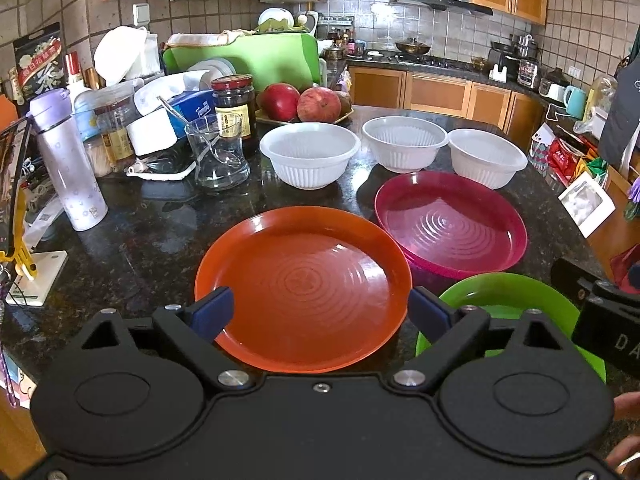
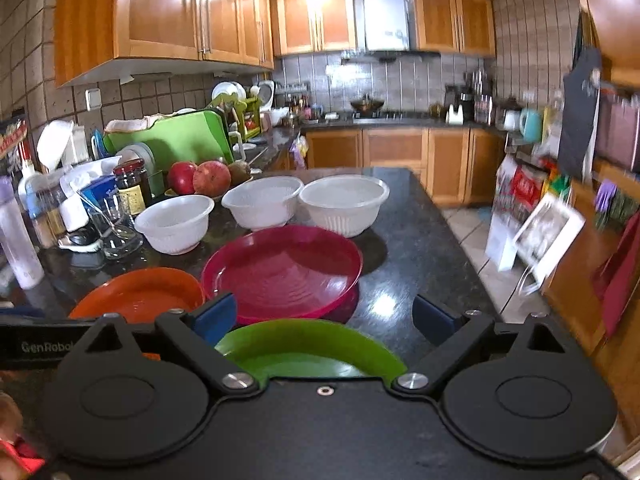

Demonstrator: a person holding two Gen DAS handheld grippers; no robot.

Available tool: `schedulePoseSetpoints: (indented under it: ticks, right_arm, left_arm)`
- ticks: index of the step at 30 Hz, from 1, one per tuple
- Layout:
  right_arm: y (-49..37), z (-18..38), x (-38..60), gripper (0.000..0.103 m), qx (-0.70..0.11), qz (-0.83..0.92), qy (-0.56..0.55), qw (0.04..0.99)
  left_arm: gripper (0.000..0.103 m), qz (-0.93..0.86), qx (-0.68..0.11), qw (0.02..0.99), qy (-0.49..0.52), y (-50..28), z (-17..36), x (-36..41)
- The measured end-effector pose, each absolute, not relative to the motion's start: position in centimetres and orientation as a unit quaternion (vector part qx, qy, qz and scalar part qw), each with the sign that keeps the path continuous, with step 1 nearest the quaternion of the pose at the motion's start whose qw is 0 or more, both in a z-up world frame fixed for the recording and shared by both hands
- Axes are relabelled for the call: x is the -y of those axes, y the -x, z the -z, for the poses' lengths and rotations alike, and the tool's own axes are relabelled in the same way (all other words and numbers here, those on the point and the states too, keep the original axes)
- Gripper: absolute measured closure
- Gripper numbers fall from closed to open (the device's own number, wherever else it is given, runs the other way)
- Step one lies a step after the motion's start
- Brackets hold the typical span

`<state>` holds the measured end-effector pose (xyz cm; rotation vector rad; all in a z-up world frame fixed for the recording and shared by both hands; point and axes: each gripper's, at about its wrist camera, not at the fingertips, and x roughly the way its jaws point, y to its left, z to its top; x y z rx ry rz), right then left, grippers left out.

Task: Organize plates and bowls
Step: 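Move the left tool toward the rim of the orange plastic plate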

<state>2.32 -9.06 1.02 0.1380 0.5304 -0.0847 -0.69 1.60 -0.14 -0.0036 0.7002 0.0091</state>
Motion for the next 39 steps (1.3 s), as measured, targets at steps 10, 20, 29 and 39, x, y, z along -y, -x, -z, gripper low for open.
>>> schedulePoseSetpoints:
  ticks: [10, 20, 29, 39]
  right_arm:
    - [-2.6, -0.6, 8.2, 0.004, -0.257, 0.052, -0.035, 0.964]
    - [-3.1, -0.5, 8.4, 0.005, -0.265, 0.053, -0.039, 0.962]
    - [-3.7, -0.3, 8.0, 0.008, -0.280, 0.052, -0.032, 0.958]
    - [-3.7, -0.3, 7.3, 0.009, -0.274, 0.037, 0.004, 0.961]
  left_arm:
    - [0.009, -0.007, -0.346, 0.938, -0.005, 0.4, 0.4, -1.5]
    - [0.009, -0.004, -0.351, 0.936, -0.008, 0.0, 0.7, -1.6]
    - [0.009, 0.012, -0.375, 0.927, -0.009, -0.4, 1.2, -1.4]
    - [0.011, 0.010, -0.381, 0.924, -0.008, -0.4, 1.4, -1.4]
